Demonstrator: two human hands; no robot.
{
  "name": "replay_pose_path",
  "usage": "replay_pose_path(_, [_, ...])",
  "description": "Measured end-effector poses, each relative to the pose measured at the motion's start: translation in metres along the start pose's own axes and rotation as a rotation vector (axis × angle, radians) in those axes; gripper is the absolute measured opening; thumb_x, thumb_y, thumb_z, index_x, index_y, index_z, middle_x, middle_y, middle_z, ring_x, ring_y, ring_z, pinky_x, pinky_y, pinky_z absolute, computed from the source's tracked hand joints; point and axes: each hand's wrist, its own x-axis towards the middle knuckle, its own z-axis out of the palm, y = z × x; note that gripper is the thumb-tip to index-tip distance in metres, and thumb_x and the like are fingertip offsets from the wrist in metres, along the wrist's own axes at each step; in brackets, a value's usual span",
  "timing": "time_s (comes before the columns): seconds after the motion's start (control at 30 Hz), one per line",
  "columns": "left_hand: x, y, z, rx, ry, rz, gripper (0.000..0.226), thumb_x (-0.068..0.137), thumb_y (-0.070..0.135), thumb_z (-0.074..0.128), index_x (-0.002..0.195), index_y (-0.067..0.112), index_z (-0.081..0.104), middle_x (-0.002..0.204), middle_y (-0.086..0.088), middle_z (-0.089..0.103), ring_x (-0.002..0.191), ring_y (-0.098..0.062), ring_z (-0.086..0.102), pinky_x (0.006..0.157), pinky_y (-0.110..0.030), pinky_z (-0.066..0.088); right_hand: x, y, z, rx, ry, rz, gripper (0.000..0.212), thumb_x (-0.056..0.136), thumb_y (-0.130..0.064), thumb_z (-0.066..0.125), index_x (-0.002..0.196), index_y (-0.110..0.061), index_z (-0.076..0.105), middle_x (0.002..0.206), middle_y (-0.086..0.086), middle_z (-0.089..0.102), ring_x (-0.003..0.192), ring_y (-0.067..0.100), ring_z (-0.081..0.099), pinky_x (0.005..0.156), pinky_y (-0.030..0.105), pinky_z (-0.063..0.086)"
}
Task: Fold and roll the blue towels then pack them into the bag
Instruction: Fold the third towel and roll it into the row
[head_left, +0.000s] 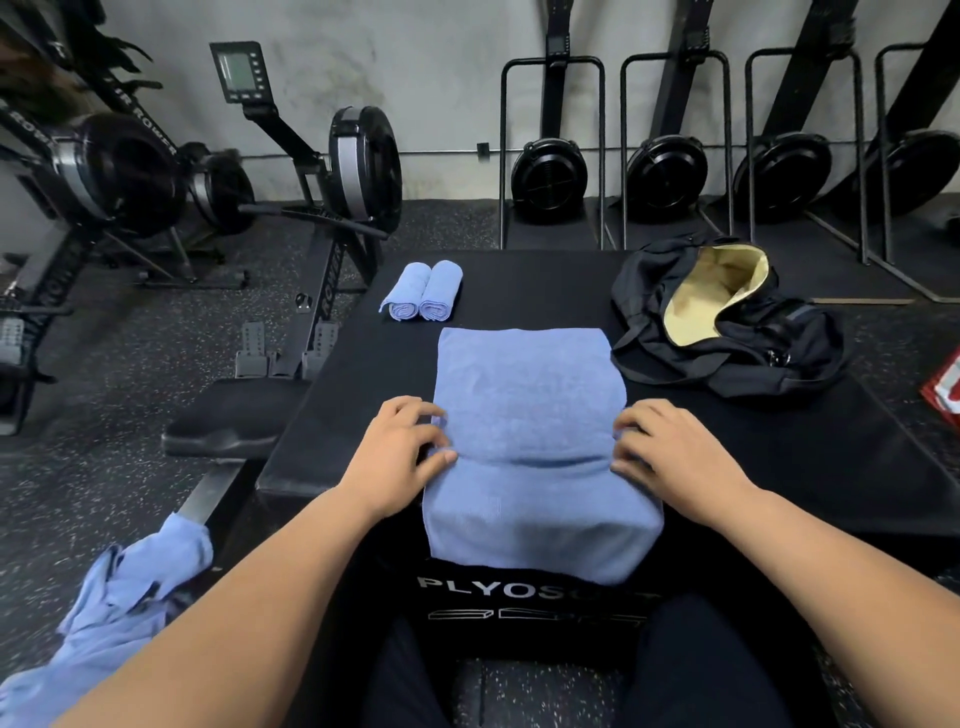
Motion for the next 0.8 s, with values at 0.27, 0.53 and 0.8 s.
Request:
replay_pose_path(0.27, [0.034, 0.013, -0.019, 0.106, 0.109, -0.138, 0.04, 0.075, 0.018, 0.087, 0.108, 0.028, 0.065, 0.126, 0.007, 0.055, 0.127, -0.026, 0.043, 0.099, -0.036, 0.04, 0.032, -0.007, -0.006, -0.021, 0.084, 0.304, 0.031, 0.072, -0.021, 0.089, 0.096, -0.027, 0.069, 0.113, -0.003, 0.053, 0.106, 0.029, 0.047, 0.075, 0.039, 0.042])
replay_pose_path(0.53, [-0.009, -0.004, -0.005, 0.148, -0.158, 0.167, 0.035, 0.084, 0.056, 0.069, 0.114, 0.039, 0.071, 0.144, 0.005, 0.053, 0.14, -0.028, 0.038, 0.118, -0.039, 0.035, -0.017, -0.007, 0.0, 0.035, -0.16, 0.042, 0.048, 0.087, -0.058, 0.066, 0.128, -0.034, 0.067, 0.14, -0.005, 0.051, 0.132, 0.027, 0.045, 0.1, 0.043, 0.045])
replay_pose_path(0.8, [-0.003, -0.008, 0.0, 0.153, -0.045, 0.195, 0.017, 0.09, 0.046, 0.078, 0.093, 0.029, 0.079, 0.137, 0.005, 0.06, 0.135, -0.031, 0.045, 0.109, -0.045, 0.043, -0.024, -0.007, -0.003, 0.017, -0.043, -0.112, 0.033, 0.101, -0.057, 0.06, 0.107, -0.026, 0.072, 0.131, 0.003, 0.057, 0.123, 0.033, 0.053, 0.094, 0.042, 0.046])
